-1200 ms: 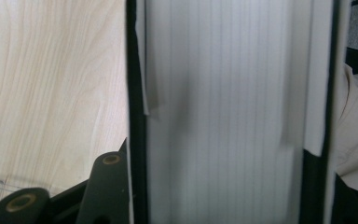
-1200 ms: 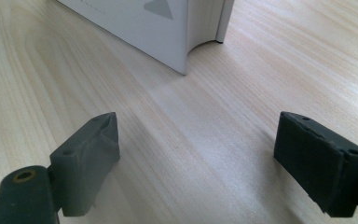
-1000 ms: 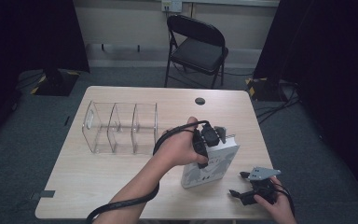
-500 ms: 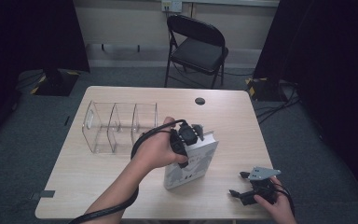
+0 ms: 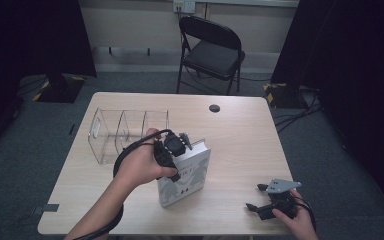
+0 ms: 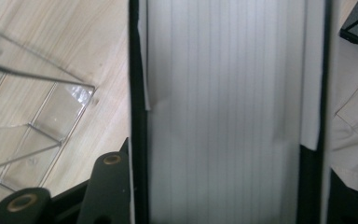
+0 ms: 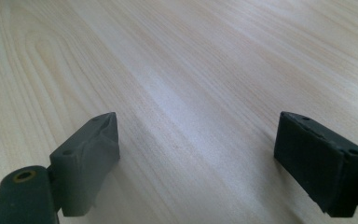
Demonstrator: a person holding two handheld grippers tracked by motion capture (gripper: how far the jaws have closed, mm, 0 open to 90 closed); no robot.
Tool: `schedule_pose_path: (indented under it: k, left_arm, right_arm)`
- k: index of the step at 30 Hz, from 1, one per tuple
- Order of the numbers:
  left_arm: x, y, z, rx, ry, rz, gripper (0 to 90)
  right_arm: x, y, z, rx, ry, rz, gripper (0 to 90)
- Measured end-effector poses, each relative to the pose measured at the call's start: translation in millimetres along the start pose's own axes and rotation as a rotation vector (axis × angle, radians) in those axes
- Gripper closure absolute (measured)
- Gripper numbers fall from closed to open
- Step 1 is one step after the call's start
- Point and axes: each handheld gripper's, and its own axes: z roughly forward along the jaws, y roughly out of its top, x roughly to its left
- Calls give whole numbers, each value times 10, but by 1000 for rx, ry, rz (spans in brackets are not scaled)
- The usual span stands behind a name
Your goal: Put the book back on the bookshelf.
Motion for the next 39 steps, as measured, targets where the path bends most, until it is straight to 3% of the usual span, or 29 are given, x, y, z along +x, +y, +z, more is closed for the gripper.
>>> schedule_pose_path:
  k: [8,13,21,26,39]
  left_arm:
    - [71,-211,-72,-19,1,-39,528]
    - [106,-335,-106,-3,10,-43,527]
    - [130,-555,-118,-24,21,-40,525]
    - [85,-545,-113,-11,33,-5,522]
    - [85,-545,-110,-9,34,-14,510]
  right_arm:
    - [0,0,0,0,0,0,134]
    - [0,0,1,0,0,0,134]
    - [0,0,1,0,0,0,134]
    - [1,0,1,0,0,0,134]
    - [3,0,2,0,-1,0,133]
